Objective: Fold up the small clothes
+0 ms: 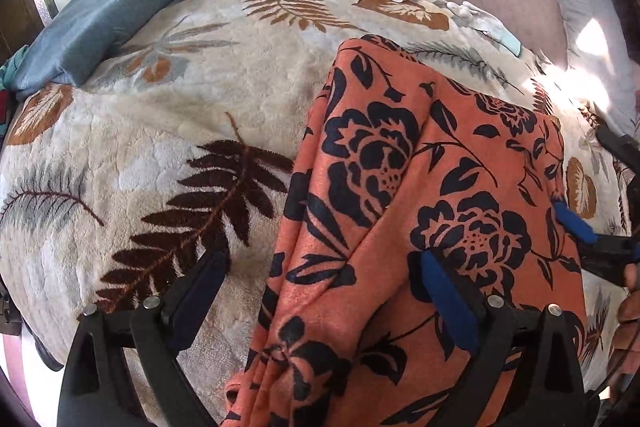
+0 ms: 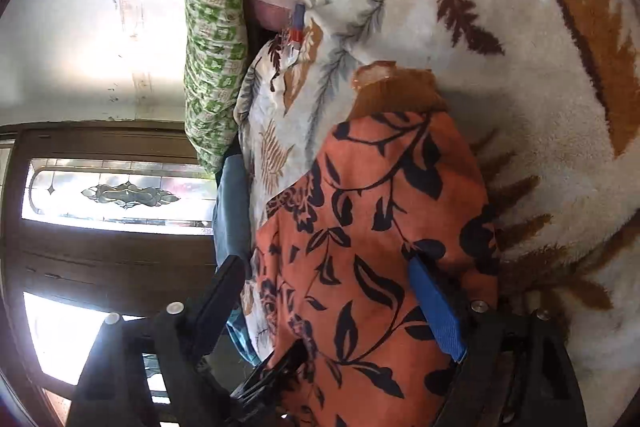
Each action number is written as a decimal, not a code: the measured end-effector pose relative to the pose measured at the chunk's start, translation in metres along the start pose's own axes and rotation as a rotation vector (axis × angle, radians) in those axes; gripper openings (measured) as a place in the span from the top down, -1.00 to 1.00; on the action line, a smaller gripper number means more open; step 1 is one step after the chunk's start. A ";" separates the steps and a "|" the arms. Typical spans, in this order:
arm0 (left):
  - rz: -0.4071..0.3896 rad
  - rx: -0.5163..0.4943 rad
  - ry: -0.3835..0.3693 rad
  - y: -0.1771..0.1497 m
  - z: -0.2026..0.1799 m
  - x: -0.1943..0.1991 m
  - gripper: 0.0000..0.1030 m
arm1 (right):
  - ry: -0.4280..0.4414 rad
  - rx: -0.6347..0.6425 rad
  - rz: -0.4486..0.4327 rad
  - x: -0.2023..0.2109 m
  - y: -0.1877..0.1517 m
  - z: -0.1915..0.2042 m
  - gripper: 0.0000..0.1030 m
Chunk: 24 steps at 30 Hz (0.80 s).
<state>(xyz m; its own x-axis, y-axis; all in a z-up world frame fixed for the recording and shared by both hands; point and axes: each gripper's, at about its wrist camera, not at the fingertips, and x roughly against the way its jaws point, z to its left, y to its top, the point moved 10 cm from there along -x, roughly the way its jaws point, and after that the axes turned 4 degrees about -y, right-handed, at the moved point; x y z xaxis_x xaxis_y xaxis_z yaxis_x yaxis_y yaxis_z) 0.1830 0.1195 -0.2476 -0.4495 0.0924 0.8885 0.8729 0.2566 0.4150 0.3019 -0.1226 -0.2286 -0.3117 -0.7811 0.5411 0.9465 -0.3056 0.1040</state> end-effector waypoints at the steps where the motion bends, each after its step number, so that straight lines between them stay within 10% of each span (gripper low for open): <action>1: -0.003 -0.002 0.002 0.000 0.002 0.000 -0.93 | -0.013 0.024 -0.001 0.008 -0.001 0.009 -0.68; 5: -0.010 0.014 -0.004 0.000 0.004 -0.001 -0.97 | 0.059 0.124 -0.022 0.033 -0.011 0.043 -0.68; 8: -0.011 0.006 0.008 -0.001 0.002 -0.002 -0.99 | -0.074 0.076 0.059 -0.003 -0.031 -0.007 -0.73; 17: -0.143 -0.039 0.005 0.005 0.000 0.058 -0.96 | 0.081 0.114 0.028 0.057 -0.077 0.044 -0.72; 21: 0.001 -0.125 0.118 -0.026 0.009 0.016 -0.98 | 0.060 0.018 0.110 0.018 -0.122 -0.013 -0.71; 24: -0.008 -0.030 0.043 -0.025 0.016 0.026 -0.96 | 0.059 0.000 0.088 0.035 -0.116 0.002 -0.71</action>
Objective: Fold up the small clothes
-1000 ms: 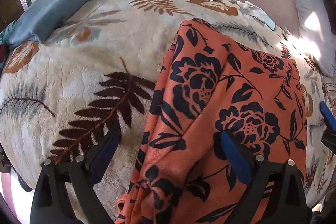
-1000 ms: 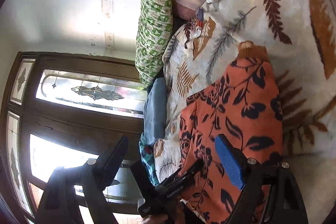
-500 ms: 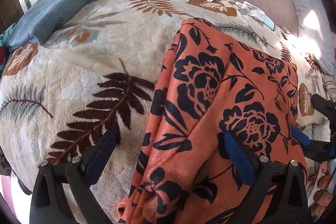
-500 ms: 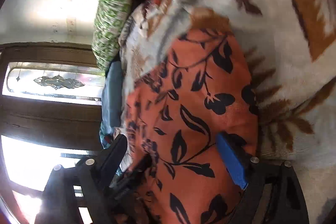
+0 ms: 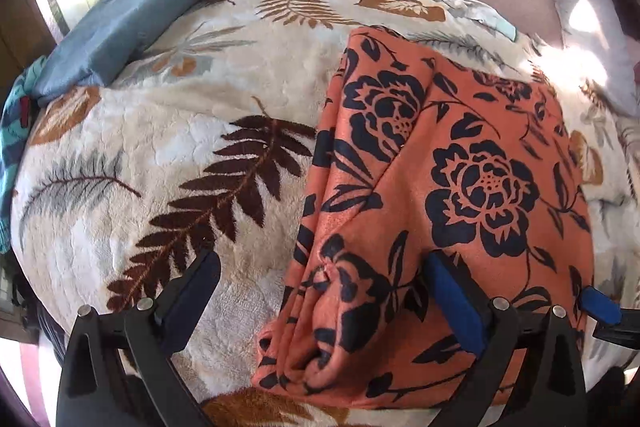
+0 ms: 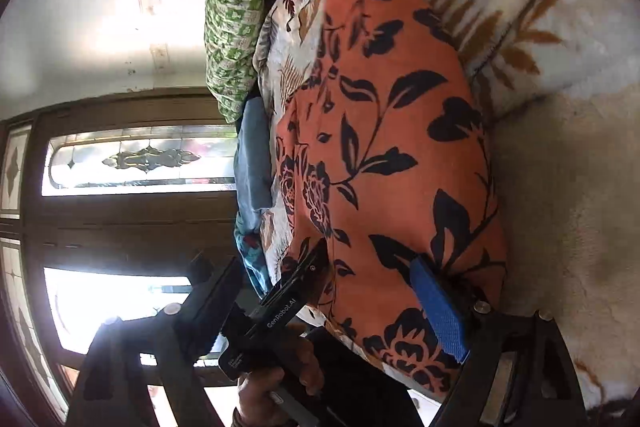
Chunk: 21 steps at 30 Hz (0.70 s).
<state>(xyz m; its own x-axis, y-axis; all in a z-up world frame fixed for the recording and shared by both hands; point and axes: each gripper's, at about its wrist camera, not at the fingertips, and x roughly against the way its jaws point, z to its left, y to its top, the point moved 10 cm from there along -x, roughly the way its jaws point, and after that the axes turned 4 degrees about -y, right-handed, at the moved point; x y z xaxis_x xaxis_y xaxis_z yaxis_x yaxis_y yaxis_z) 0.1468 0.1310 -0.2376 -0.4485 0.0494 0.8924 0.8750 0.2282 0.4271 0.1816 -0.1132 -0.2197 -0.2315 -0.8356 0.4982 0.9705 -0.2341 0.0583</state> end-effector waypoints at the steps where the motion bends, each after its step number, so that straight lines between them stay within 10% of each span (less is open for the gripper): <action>1: -0.013 0.014 -0.013 0.004 0.000 0.007 -0.96 | -0.025 0.056 -0.017 0.008 0.001 0.012 -0.71; 4: -0.110 -0.004 -0.004 0.020 -0.001 0.026 -0.96 | 0.014 0.136 -0.039 0.019 0.002 0.036 -0.72; 10: -0.022 -0.018 0.015 -0.001 0.002 -0.013 -0.98 | -0.078 0.036 0.037 -0.009 0.002 0.001 -0.72; 16: -0.024 -0.022 0.018 -0.001 0.000 -0.013 -0.98 | -0.037 0.142 -0.035 -0.003 0.070 0.053 -0.72; 19: -0.020 -0.016 0.013 -0.001 0.000 -0.013 -0.99 | -0.201 0.055 -0.035 -0.035 0.104 -0.001 -0.73; 21: -0.024 -0.025 0.023 -0.001 -0.001 -0.011 -0.98 | -0.139 0.017 -0.061 -0.034 0.105 -0.007 -0.72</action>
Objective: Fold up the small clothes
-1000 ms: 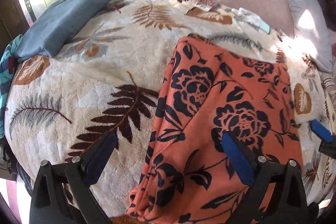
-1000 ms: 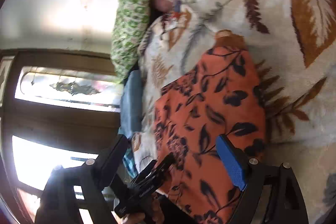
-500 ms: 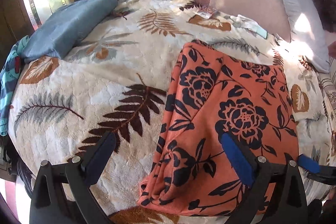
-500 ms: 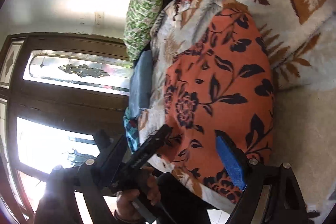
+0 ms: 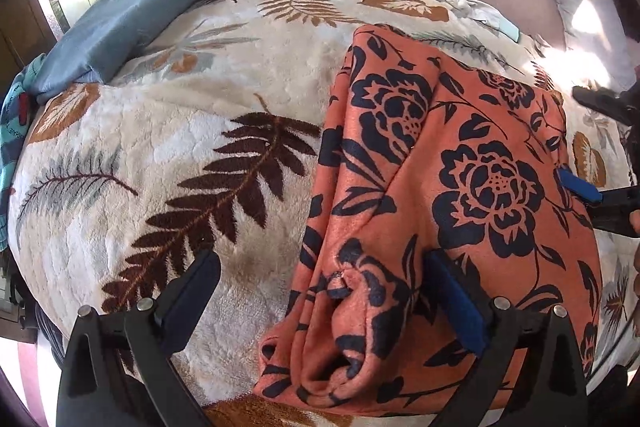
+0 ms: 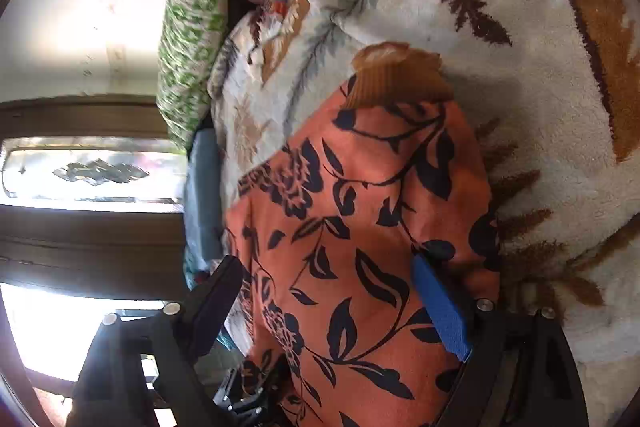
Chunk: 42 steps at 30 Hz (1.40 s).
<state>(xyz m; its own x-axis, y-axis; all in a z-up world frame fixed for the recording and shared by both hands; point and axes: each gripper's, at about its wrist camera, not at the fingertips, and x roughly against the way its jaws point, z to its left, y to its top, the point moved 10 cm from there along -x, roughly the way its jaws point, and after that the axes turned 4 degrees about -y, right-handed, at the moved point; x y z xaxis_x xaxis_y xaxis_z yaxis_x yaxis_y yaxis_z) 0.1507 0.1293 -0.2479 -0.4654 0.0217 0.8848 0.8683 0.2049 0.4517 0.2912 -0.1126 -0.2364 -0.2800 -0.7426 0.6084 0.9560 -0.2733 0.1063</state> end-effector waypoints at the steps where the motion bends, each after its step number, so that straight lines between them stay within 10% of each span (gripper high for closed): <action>1: -0.001 -0.003 0.000 0.000 0.000 0.001 -0.98 | 0.005 0.018 -0.013 0.011 -0.004 0.006 -0.72; 7: 0.004 0.007 0.014 -0.001 0.000 0.002 -0.98 | 0.096 0.125 -0.029 0.066 -0.070 0.042 -0.72; 12: 0.016 -0.016 0.030 -0.002 -0.001 0.008 -0.98 | 0.020 0.090 0.122 0.021 -0.132 0.000 -0.73; 20: -0.070 0.073 -0.027 0.003 0.024 0.051 -0.98 | 0.055 0.194 0.010 0.052 -0.134 0.040 -0.73; 26: 0.048 0.079 -0.019 -0.016 0.041 0.028 -0.98 | 0.047 0.115 0.033 0.041 -0.129 0.015 -0.74; 36: -0.008 0.122 -0.219 0.028 0.021 0.050 -0.98 | 0.015 0.064 -0.103 0.093 -0.106 -0.027 -0.74; 42: 0.126 0.154 -0.477 0.053 -0.003 0.011 -0.98 | 0.037 0.052 -0.110 0.091 -0.086 -0.038 -0.74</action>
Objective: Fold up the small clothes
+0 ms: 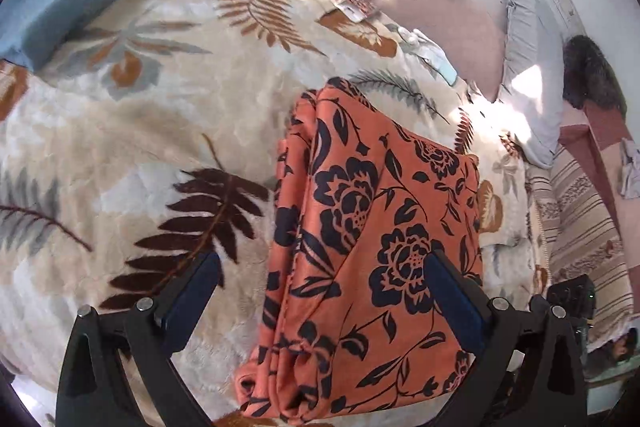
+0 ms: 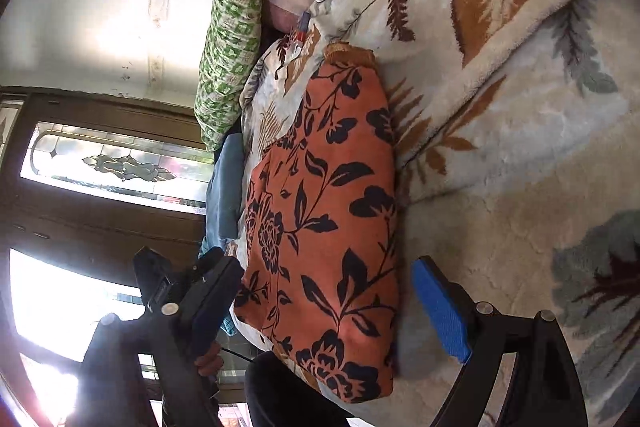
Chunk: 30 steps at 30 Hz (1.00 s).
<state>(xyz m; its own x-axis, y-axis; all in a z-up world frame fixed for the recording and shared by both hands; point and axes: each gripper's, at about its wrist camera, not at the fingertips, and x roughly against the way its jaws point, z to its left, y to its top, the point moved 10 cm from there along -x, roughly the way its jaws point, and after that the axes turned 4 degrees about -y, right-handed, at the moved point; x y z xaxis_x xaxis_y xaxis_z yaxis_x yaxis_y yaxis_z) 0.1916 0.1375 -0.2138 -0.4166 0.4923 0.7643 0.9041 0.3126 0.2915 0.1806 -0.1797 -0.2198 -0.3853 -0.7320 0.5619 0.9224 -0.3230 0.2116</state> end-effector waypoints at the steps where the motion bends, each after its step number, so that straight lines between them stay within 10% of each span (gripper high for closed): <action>1: 0.019 0.014 -0.026 0.001 0.000 -0.006 -0.98 | 0.005 0.001 0.008 -0.003 0.004 0.000 -0.74; 10: 0.081 0.077 -0.168 -0.010 0.001 -0.038 -0.90 | -0.012 -0.013 0.096 -0.054 0.013 -0.006 -0.76; 13: 0.098 0.041 -0.119 -0.011 0.004 -0.043 -0.08 | -0.008 0.008 0.134 -0.066 0.009 0.004 -0.76; 16: 0.115 0.061 -0.137 -0.012 0.005 -0.043 0.25 | -0.070 0.050 0.149 -0.079 0.007 0.007 -0.61; 18: 0.103 0.030 -0.092 -0.012 0.001 -0.039 0.37 | -0.157 0.117 0.159 -0.082 0.002 0.010 -0.15; 23: 0.031 -0.140 0.043 -0.014 -0.035 -0.014 0.44 | -0.166 0.171 0.097 -0.057 0.004 0.029 0.21; 30: -0.097 -0.277 -0.042 -0.011 -0.112 0.028 0.44 | -0.132 0.282 -0.057 0.030 0.023 0.067 0.21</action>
<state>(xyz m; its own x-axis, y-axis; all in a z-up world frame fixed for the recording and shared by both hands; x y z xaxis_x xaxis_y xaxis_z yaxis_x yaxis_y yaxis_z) 0.1804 0.0565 -0.1315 -0.5008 0.5055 0.7026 0.8490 0.1288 0.5125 0.1922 -0.1690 -0.1450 -0.4470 -0.6271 0.6379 0.8775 -0.1688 0.4489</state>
